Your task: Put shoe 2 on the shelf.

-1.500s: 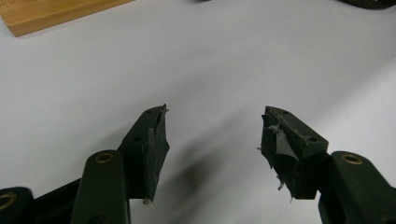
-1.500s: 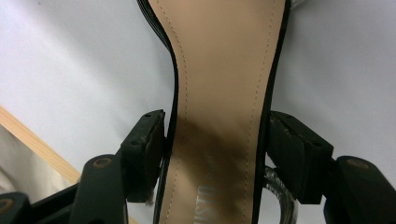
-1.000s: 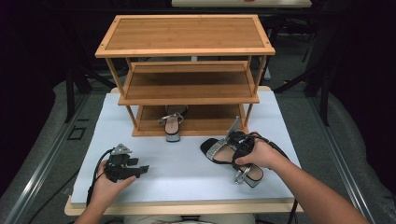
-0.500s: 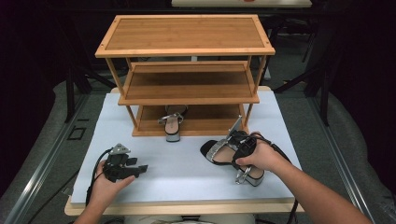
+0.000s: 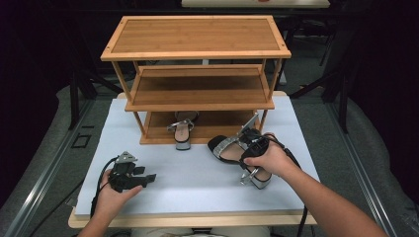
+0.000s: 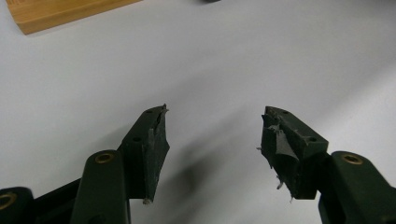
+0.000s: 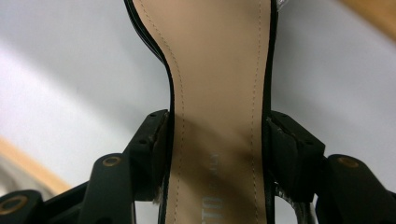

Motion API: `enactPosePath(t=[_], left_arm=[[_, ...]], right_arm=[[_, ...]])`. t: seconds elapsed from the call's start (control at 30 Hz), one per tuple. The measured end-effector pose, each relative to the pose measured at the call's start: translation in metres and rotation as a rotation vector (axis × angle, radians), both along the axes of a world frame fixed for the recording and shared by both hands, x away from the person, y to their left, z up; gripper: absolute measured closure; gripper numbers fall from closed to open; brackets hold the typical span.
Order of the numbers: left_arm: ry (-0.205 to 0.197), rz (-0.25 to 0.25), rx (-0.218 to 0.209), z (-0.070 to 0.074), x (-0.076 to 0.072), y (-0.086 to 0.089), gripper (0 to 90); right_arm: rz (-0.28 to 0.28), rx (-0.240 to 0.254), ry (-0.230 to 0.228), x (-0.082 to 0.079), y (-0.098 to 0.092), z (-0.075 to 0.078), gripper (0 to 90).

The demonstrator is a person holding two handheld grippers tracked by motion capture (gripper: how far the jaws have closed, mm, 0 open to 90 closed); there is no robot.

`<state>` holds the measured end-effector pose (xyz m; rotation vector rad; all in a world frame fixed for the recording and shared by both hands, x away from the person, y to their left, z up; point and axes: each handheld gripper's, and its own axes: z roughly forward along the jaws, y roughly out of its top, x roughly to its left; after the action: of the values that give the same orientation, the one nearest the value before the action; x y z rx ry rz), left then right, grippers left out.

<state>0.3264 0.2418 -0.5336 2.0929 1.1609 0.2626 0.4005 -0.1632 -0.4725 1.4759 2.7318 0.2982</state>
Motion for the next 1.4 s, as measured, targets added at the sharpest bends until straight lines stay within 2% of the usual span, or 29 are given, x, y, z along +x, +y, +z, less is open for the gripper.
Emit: enactPosePath(t=[0.07, 0.1, 0.13, 0.17, 0.2, 0.43, 0.47, 0.5, 0.53, 0.6, 0.63, 0.67, 0.7, 0.77, 0.8, 0.83, 0.87, 0.93, 0.97, 1.1, 1.13, 1.17, 1.2, 1.23, 1.27, 1.33, 1.4], left_arm=[[0.001, 0.0, -0.001, -0.001, 0.0, 0.0, 40.5], [0.001, 0.0, -0.001, -0.001, 0.0, 0.0, 40.5], [0.001, 0.001, -0.003, -0.001, 0.0, 0.0, 40.5], [0.002, 0.002, -0.005, -0.001, 0.0, 0.0, 40.5], [0.006, 0.001, -0.005, -0.001, 0.001, 0.0, 40.5], [0.008, 0.002, -0.004, -0.002, 0.002, 0.0, 40.5], [0.009, 0.003, -0.005, -0.002, 0.002, 0.001, 40.5], [0.01, 0.005, -0.007, -0.003, 0.001, 0.001, 40.5], [0.011, 0.004, -0.004, -0.003, 0.001, 0.001, 40.5], [0.012, 0.004, -0.005, -0.003, 0.001, 0.001, 40.5], [0.013, 0.003, -0.003, -0.003, 0.001, 0.001, 40.5], [0.011, -0.001, -0.001, -0.003, 0.002, 0.0, 40.5], [0.009, -0.004, 0.0, -0.003, 0.002, 0.0, 40.5], [0.01, -0.001, -0.001, -0.003, 0.001, 0.0, 40.3], [0.01, -0.004, 0.0, -0.003, 0.001, 0.0, 40.3], [0.009, -0.007, 0.002, -0.003, 0.002, 0.0, 40.3], [0.01, -0.006, 0.001, -0.004, 0.002, 0.0, 40.3], [0.01, -0.006, 0.001, -0.004, 0.001, 0.0, 40.3], [0.011, -0.003, -0.001, -0.003, 0.001, 0.0, 40.3], [0.011, 0.006, -0.004, -0.003, 0.001, 0.002, 40.3], [0.012, 0.004, -0.003, -0.003, 0.001, 0.002, 40.2], [0.01, 0.006, -0.005, -0.003, 0.001, 0.001, 40.2], [0.011, 0.007, -0.003, -0.003, 0.001, 0.0, 40.2], [0.013, 0.003, -0.003, -0.003, 0.001, 0.0, 40.2], [0.011, 0.002, -0.001, -0.003, 0.001, -0.001, 40.2], [0.011, -0.002, 0.001, -0.004, 0.001, -0.003, 40.0], [0.012, -0.004, 0.003, -0.004, 0.001, -0.004, 40.0]], right_arm=[[-0.044, -0.011, -0.026, 0.005, 0.004, 0.0, 42.0], [-0.034, 0.047, 0.0, 0.01, 0.003, -0.001, 42.0], [-0.054, 0.0, -0.047, 0.011, 0.007, -0.002, 42.0], [-0.051, 0.06, -0.01, 0.016, 0.008, -0.003, 42.0], [-0.072, 0.02, -0.051, 0.018, 0.013, -0.006, 42.0], [-0.118, 0.006, -0.061, 0.041, 0.032, -0.018, 42.0], [-0.119, 0.026, -0.041, 0.044, 0.031, -0.02, 42.0], [-0.132, 0.008, -0.043, 0.047, 0.032, -0.021, 42.1], [-0.136, 0.022, -0.045, 0.048, 0.031, -0.023, 42.0], [-0.156, 0.015, -0.03, 0.051, 0.031, -0.025, 41.7], [-0.159, 0.04, 0.01, 0.052, 0.03, -0.025, 41.5], [-0.161, 0.066, 0.018, 0.052, 0.029, -0.026, 41.2], [-0.148, 0.064, 0.016, 0.051, 0.029, -0.025, 40.7], [-0.147, 0.076, 0.007, 0.049, 0.028, -0.023, 39.5], [-0.151, 0.042, -0.044, 0.047, 0.03, -0.022, 38.6], [-0.135, 0.085, -0.032, 0.046, 0.027, -0.017, 38.4], [-0.155, 0.067, -0.077, 0.043, 0.028, -0.014, 38.0], [-0.146, 0.129, -0.085, 0.036, 0.022, 0.001, 37.1], [-0.132, 0.166, -0.124, 0.032, 0.018, 0.006, 37.0], [-0.069, 0.202, -0.16, 0.007, -0.005, 0.026, 38.7], [-0.059, 0.193, -0.178, 0.0, -0.01, 0.028, 39.2], [-0.03, 0.189, -0.21, -0.008, -0.018, 0.03, 39.4], [-0.026, 0.192, -0.204, -0.014, -0.021, 0.031, 39.7], [-0.002, 0.205, -0.204, -0.019, -0.026, 0.029, 39.6], [0.021, 0.199, -0.196, -0.025, -0.029, 0.026, 39.0], [0.079, 0.172, -0.216, -0.036, -0.033, 0.016, 37.9], [0.098, 0.162, -0.208, -0.039, -0.035, 0.005, 36.8]])
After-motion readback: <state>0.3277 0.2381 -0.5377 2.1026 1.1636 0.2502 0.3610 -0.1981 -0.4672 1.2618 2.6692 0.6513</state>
